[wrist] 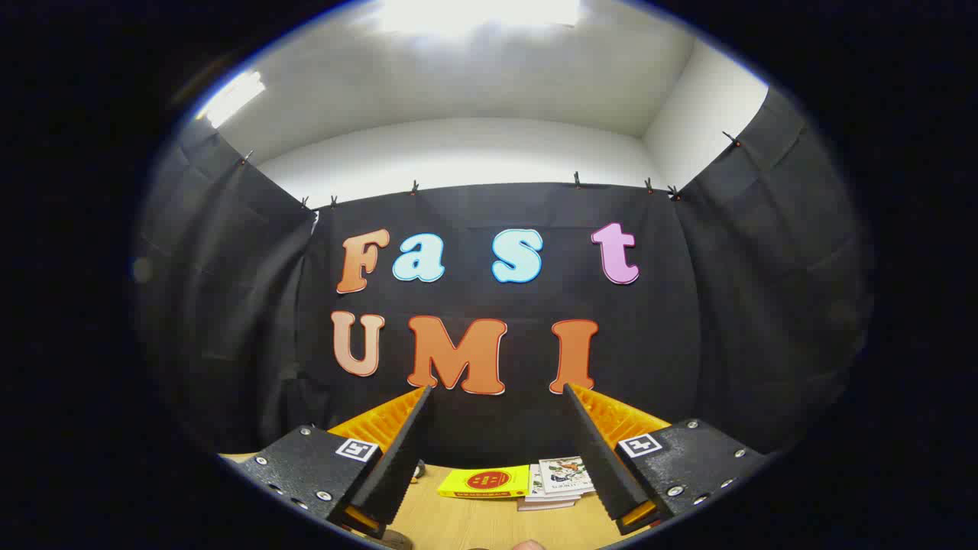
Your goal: Open the storage box then place both shoes into the box .Put the left shoe in first, then the right shoe, with the right side of both shoes facing outward in a uniform manner.
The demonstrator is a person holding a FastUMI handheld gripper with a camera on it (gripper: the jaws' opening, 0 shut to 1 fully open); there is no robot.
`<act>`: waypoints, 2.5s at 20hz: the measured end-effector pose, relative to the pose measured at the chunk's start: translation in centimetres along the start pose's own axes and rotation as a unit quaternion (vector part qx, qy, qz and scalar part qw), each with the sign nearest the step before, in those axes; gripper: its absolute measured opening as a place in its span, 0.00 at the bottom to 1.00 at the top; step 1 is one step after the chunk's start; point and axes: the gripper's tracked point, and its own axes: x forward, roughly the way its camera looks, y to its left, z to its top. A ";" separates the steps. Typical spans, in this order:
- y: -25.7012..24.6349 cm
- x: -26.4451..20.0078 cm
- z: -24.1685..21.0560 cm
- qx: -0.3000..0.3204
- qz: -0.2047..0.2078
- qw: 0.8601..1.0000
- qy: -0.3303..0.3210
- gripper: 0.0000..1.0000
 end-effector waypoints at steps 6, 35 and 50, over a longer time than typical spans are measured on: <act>0.3 -0.5 0.6 0.001 0.008 1.000 0.002 0.98; 4.6 0.3 -4.9 0.097 0.064 0.988 0.099 0.98; 10.4 -1.8 -16.1 0.209 0.143 0.925 0.282 0.97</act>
